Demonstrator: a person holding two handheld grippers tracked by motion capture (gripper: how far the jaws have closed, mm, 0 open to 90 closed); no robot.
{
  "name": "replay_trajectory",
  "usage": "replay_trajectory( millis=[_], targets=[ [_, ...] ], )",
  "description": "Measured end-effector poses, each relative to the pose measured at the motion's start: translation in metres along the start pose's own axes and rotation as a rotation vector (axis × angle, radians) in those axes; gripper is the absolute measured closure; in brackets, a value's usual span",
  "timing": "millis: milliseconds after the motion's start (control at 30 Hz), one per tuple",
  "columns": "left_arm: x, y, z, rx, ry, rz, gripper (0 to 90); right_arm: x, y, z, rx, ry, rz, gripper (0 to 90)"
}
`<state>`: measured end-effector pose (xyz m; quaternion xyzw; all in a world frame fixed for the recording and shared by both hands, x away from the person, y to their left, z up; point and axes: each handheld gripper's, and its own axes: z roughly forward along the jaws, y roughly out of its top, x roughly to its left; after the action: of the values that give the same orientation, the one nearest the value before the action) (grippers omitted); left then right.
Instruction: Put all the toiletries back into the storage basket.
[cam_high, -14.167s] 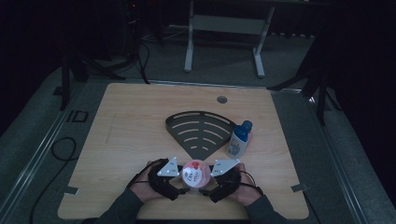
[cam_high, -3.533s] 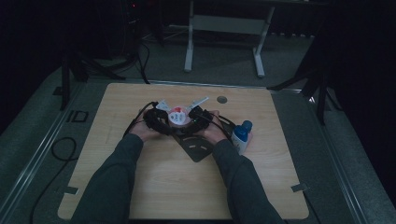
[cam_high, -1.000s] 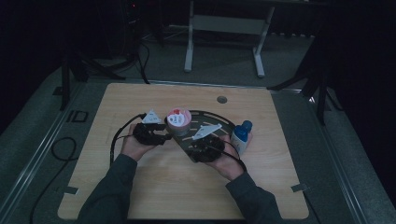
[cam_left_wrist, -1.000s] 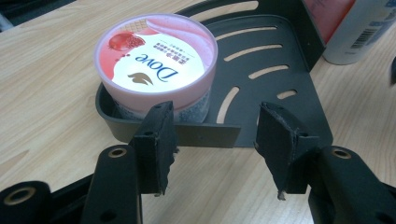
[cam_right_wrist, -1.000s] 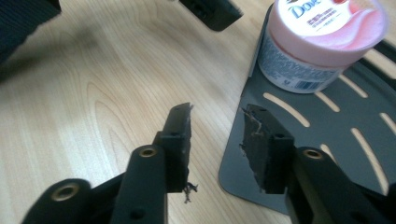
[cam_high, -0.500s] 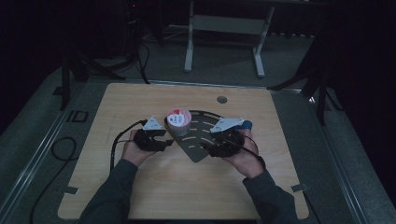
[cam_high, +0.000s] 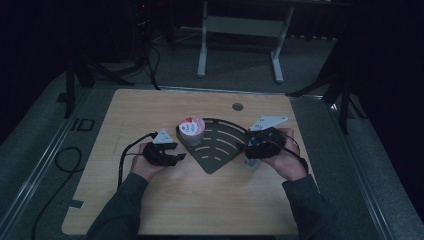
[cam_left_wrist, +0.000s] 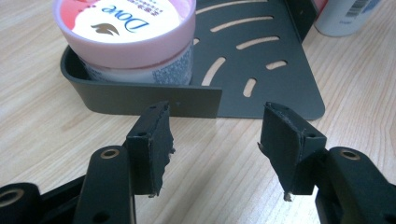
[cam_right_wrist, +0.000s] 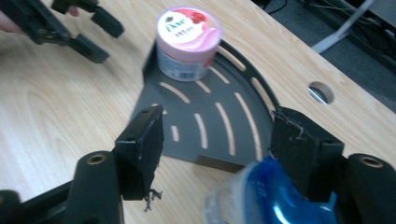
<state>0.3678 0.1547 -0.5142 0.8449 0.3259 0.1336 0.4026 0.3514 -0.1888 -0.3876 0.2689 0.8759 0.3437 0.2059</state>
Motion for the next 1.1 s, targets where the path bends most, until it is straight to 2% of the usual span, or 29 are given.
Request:
replay_trajectory(
  millis=[233,433,667,833,1100],
  targets=[
    [0.000,-0.003,0.002,0.007,-0.005,-0.006,42.1,-0.016,-0.005,-0.001,0.033,-0.023,-0.008,29.6],
    [0.000,-0.005,0.002,0.006,-0.005,-0.010,42.1,-0.023,-0.011,0.009,0.104,-0.014,-0.019,30.0],
    [-0.001,-0.005,0.003,0.006,-0.008,-0.006,42.1,-0.028,-0.017,0.020,0.162,0.012,-0.029,37.2],
    [-0.001,-0.006,0.003,0.008,-0.010,-0.009,42.1,-0.028,-0.017,0.023,0.184,0.035,-0.037,41.3],
    [0.000,-0.005,0.002,0.002,-0.012,-0.010,41.9,-0.028,-0.018,0.024,0.201,0.045,-0.048,49.3]
  ],
)
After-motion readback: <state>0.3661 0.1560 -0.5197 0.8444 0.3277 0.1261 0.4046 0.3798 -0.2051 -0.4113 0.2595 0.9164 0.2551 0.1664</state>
